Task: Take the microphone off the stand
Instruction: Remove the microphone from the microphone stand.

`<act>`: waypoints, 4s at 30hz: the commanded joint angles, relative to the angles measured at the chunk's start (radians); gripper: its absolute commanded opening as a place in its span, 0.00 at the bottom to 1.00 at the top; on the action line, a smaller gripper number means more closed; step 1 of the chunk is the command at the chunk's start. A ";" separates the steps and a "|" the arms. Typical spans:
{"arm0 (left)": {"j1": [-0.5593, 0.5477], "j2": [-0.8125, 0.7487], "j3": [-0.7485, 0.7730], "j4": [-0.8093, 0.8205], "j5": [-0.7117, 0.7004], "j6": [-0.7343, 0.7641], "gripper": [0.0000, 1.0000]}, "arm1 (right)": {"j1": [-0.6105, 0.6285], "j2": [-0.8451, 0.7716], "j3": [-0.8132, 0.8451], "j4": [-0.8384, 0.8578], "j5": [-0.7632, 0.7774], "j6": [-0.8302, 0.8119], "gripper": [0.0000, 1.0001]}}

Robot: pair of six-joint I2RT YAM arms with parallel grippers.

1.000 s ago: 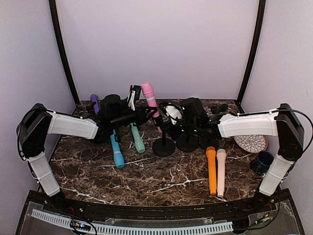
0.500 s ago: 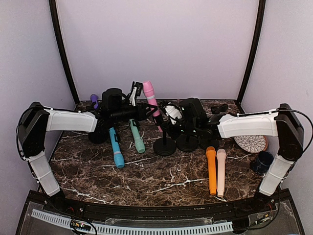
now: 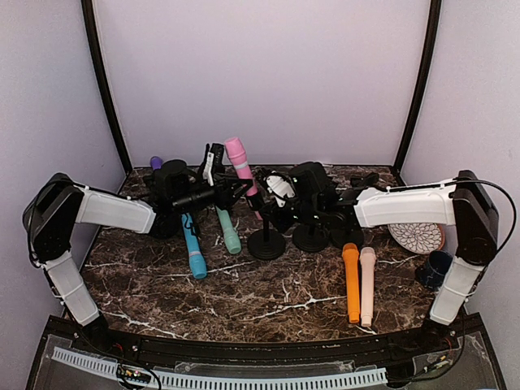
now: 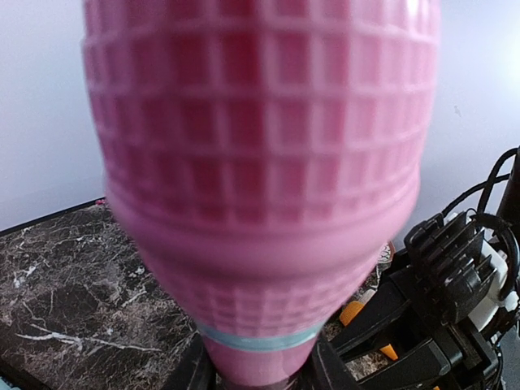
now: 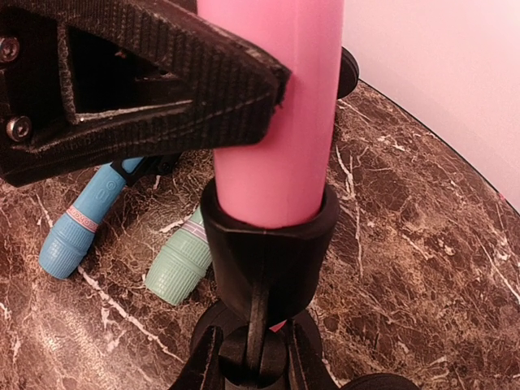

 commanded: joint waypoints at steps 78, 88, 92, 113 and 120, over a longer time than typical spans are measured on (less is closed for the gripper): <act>0.099 -0.102 0.193 -0.088 0.298 0.050 0.00 | -0.097 -0.009 0.014 -0.221 0.133 0.055 0.00; 0.097 -0.125 0.169 -0.076 0.305 0.079 0.00 | -0.114 0.021 0.035 -0.247 0.135 0.068 0.00; 0.097 -0.118 0.206 -0.155 0.237 0.073 0.00 | -0.105 0.006 0.005 -0.217 0.137 0.025 0.00; 0.102 -0.068 0.418 -0.538 0.076 0.020 0.00 | -0.075 -0.048 -0.071 -0.157 0.168 -0.052 0.00; 0.096 -0.149 0.232 -0.230 0.186 0.079 0.00 | -0.101 -0.023 -0.001 -0.220 0.146 0.023 0.00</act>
